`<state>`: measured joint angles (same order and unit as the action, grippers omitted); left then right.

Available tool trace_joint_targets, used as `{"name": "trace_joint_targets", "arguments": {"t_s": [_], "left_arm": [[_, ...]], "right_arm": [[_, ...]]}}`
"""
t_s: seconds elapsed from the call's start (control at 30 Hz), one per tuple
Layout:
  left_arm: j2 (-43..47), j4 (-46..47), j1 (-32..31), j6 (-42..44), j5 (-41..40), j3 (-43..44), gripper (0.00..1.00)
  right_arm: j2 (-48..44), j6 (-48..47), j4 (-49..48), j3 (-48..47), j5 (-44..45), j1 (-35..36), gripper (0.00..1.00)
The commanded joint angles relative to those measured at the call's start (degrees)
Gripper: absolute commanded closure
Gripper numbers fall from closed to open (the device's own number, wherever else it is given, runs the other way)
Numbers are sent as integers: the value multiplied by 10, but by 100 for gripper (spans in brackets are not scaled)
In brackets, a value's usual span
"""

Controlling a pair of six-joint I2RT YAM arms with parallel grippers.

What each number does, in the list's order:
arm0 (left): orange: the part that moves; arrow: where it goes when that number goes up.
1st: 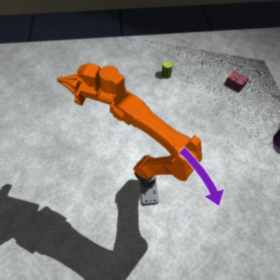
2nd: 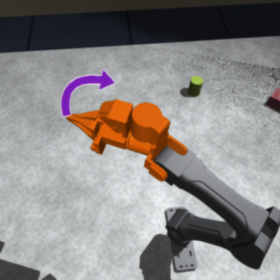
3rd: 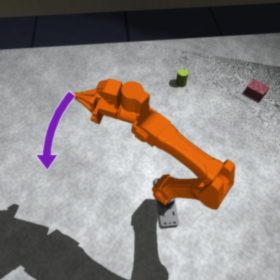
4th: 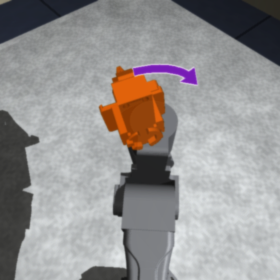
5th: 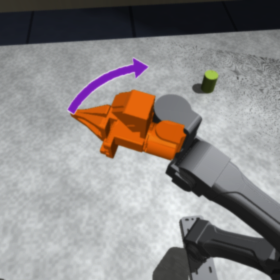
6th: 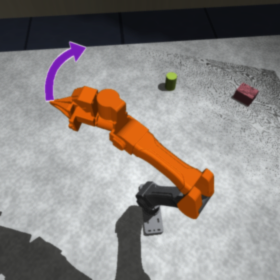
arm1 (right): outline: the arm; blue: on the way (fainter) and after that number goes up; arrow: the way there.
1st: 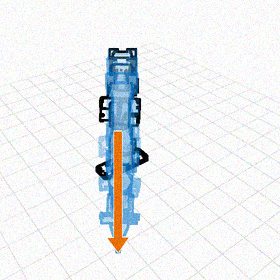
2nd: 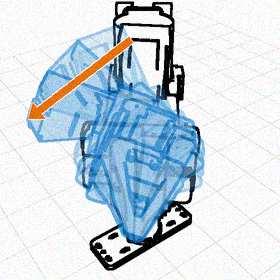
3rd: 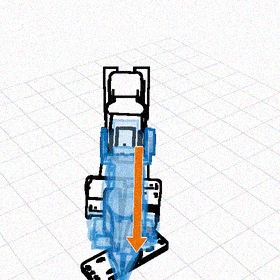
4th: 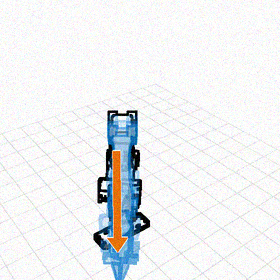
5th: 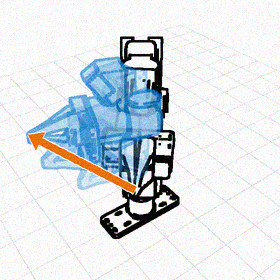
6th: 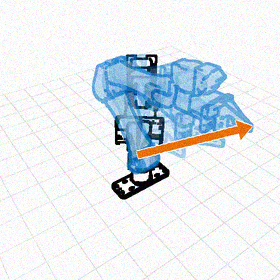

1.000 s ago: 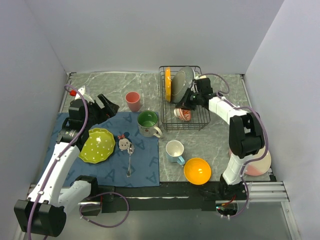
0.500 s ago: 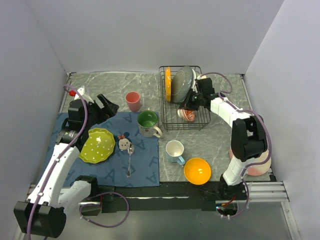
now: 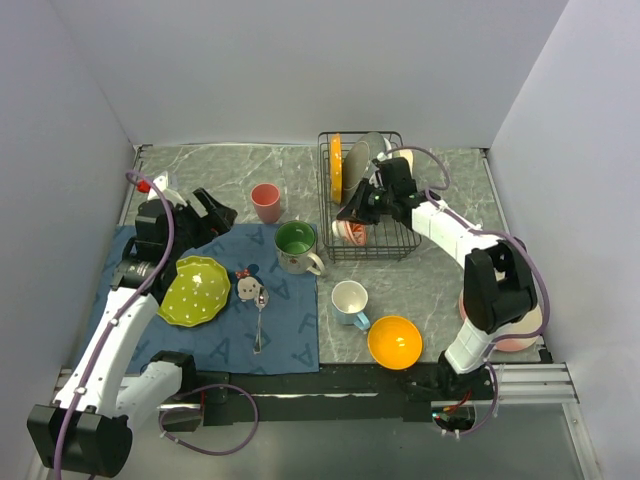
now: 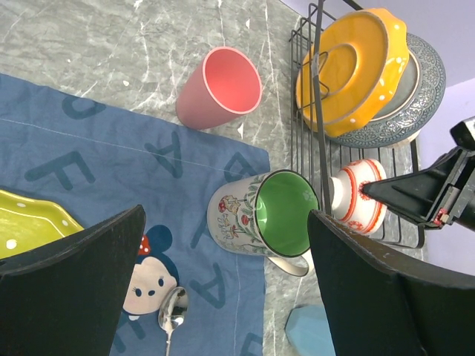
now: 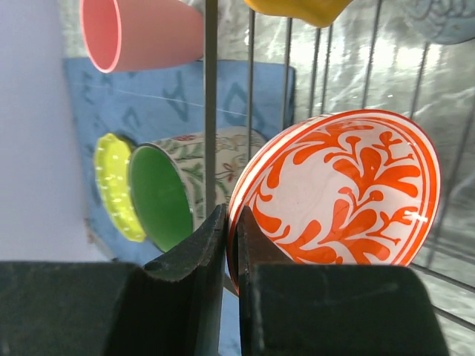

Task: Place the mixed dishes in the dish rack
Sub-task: Pass the bowl from the right arm to the left

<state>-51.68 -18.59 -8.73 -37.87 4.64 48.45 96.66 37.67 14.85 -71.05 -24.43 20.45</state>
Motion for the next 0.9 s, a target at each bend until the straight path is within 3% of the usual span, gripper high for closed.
{"name": "trace_joint_targets", "arguments": {"t_s": [0.0, 0.33, 0.6, 0.87], "left_arm": [[17, 2, -1, 11, -8, 2, 3], [25, -4, -1, 15, -22, -1, 3], [23, -2, -1, 15, -19, -2, 3], [25, 0, -1, 14, -18, -5, 3]], "right_arm": [[12, 62, -79, -3, -34, 0, 97], [75, 114, -120, -4, -82, -1, 96], [63, 79, -62, -1, -6, 0, 91], [36, 35, 6, 6, 103, 1, 61]]}}
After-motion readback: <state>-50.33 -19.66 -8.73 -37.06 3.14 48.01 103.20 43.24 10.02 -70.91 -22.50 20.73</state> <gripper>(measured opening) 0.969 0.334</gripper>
